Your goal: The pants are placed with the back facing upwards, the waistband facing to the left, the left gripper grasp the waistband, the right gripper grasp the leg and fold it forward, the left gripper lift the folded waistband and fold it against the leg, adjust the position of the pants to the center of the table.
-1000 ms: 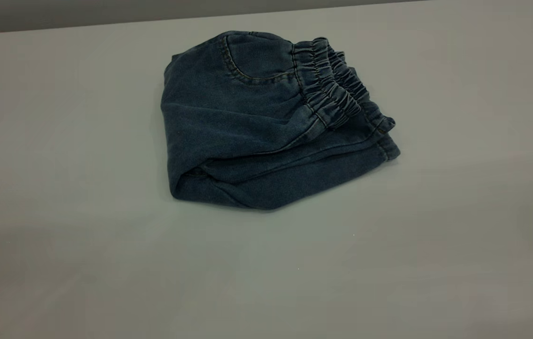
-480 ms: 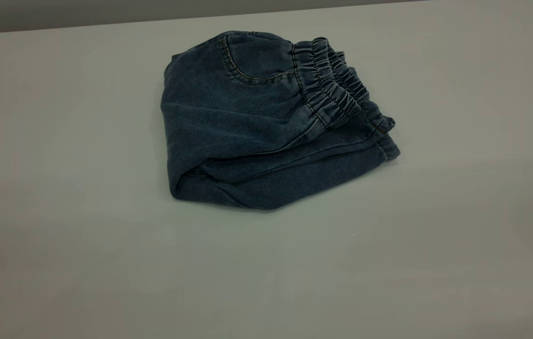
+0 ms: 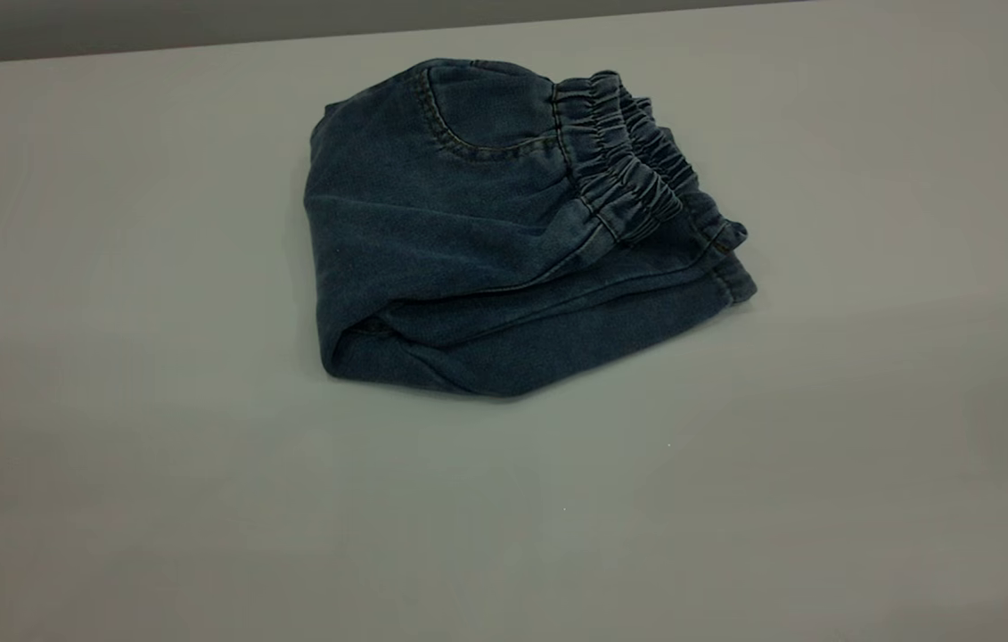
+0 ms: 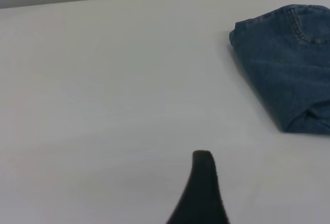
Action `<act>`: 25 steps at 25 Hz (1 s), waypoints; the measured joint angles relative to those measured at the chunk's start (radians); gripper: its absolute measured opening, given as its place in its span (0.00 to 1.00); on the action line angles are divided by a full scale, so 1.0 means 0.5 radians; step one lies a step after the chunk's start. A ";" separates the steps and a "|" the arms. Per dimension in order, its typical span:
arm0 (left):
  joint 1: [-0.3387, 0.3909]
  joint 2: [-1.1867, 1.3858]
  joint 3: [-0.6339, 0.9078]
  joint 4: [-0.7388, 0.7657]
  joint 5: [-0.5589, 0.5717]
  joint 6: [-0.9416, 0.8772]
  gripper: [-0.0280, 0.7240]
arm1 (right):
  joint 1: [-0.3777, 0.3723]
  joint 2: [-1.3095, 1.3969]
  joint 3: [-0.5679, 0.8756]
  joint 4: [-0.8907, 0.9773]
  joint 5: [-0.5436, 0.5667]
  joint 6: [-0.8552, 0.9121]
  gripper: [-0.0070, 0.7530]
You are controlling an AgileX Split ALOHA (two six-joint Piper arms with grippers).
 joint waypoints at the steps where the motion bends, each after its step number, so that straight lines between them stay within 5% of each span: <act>1: 0.000 0.000 0.000 0.000 0.000 0.000 0.77 | 0.000 0.000 0.000 0.000 0.000 0.000 0.59; 25: 0.000 0.000 0.000 0.002 0.000 0.002 0.77 | 0.000 -0.040 0.003 -0.413 -0.030 0.463 0.59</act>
